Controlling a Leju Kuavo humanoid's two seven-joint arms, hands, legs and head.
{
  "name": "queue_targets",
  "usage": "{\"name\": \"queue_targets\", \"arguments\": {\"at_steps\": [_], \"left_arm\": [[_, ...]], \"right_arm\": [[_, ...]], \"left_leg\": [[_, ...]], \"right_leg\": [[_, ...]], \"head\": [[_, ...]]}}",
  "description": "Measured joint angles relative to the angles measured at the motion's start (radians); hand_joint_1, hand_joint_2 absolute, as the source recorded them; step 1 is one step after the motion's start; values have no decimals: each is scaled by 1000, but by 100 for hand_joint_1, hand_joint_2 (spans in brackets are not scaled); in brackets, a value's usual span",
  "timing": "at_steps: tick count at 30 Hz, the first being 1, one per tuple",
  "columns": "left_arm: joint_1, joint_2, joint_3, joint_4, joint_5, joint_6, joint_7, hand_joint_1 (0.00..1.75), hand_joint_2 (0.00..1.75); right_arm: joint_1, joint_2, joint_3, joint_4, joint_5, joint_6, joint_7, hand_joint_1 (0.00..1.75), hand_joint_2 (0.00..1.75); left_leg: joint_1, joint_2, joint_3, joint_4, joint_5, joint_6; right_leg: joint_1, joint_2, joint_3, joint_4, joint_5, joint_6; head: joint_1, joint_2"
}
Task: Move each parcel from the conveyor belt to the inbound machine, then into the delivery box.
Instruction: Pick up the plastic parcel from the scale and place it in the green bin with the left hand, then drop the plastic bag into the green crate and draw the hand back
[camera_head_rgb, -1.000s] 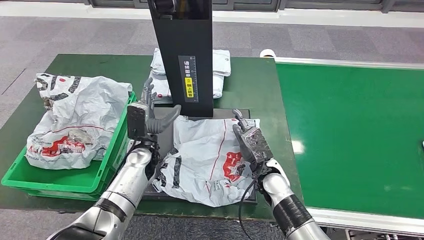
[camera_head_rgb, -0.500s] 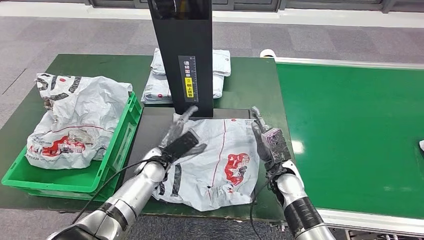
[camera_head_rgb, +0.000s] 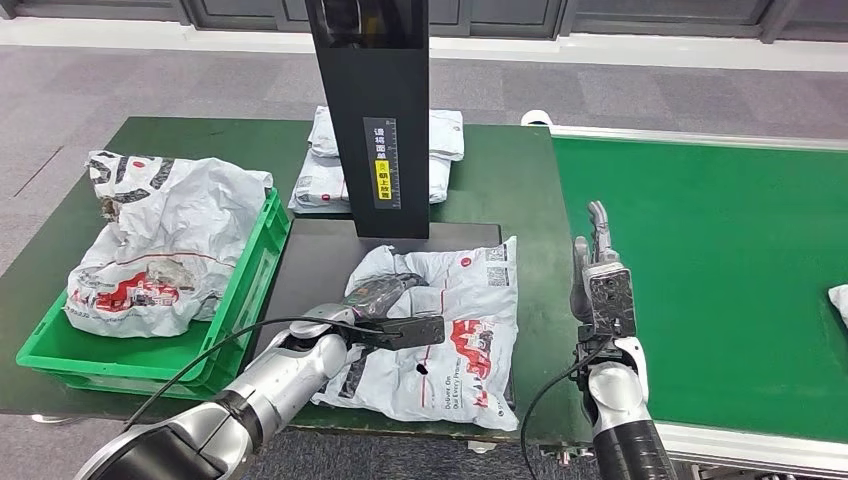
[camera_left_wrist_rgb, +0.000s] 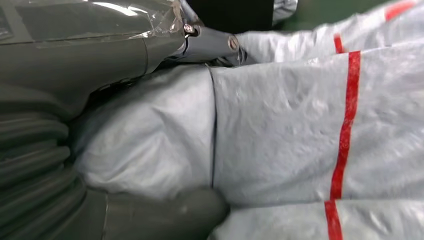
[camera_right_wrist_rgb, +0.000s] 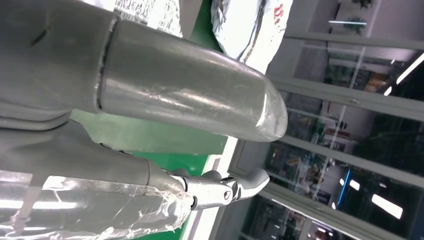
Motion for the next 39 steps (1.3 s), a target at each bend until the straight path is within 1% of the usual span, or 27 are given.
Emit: {"name": "queue_targets", "arguments": {"at_steps": [4,7,10,14,18,20,23,25,29,30,32,34,36,39], "left_arm": [[-9,0,0,0,-4,11,-2,175,175],[-13,0,0,1,-5,15,-2,175,175],[-12,0,0,2,-8,55,-15,175,175],[1,-2,18,-14,8,194,-65,175,175],[34,-3,97,-109,53,397,-101,175,175],[40,-2,141,-164,60,452,-104,175,175],[46,-1,184,-220,65,466,-105,175,175],[56,-1,203,-248,54,508,-102,175,175],[70,9,251,-338,-14,717,-60,175,175],[72,15,270,-375,-43,751,-45,175,175],[75,26,329,-468,-126,789,-31,175,175],[78,31,419,-572,-221,801,-64,175,175],[79,28,527,-670,-294,803,-121,175,175],[82,18,660,-777,-334,805,-160,175,175]], "right_arm": [[30,5,-13,-32,3,-1,2,0,0],[39,6,-14,-46,6,0,6,0,0],[47,7,-16,-58,11,1,11,0,0],[75,17,-34,-100,19,14,27,0,0],[108,26,-55,-151,23,31,50,0,0],[119,31,-60,-167,23,34,53,0,0],[128,36,-63,-181,24,34,53,0,0],[131,38,-63,-187,24,34,53,0,0],[134,42,-63,-188,23,34,54,0,0],[134,43,-63,-188,20,33,54,0,0],[134,44,-63,-187,8,28,53,0,0],[135,44,-63,-184,-9,19,49,0,0],[136,44,-63,-179,-23,13,45,0,0],[137,44,-63,-172,-29,12,43,0,0]], "left_leg": [[0,0,9,0,4,-1],[0,0,10,0,4,-2],[0,0,9,0,4,-2],[0,1,6,0,4,-2],[0,2,-1,0,5,-3],[1,2,-3,0,5,-3],[1,1,-4,0,5,-3],[1,1,-6,0,5,-3],[1,2,-9,0,5,-3],[1,2,-9,0,5,-3],[1,2,-10,0,6,-3],[1,2,-11,0,6,-4],[2,4,-11,0,6,-4],[2,4,-11,0,6,-4]], "right_leg": [[0,0,0,0,3,-1],[0,1,0,1,4,-1],[0,1,-2,1,3,-2],[0,2,-6,1,3,-2],[0,3,-13,1,5,-3],[0,3,-15,1,5,-2],[0,3,-16,1,5,-2],[0,3,-18,1,5,-2],[0,3,-21,1,5,-2],[0,4,-21,1,5,-2],[1,4,-22,2,5,-2],[1,5,-23,2,5,-3],[1,7,-23,2,5,-3],[1,8,-24,2,5,-3]], "head": [[0,0],[0,0],[0,0],[0,0],[0,0],[0,0],[0,0],[0,0],[0,0],[0,0],[0,0],[0,0],[0,0],[0,0]]}}
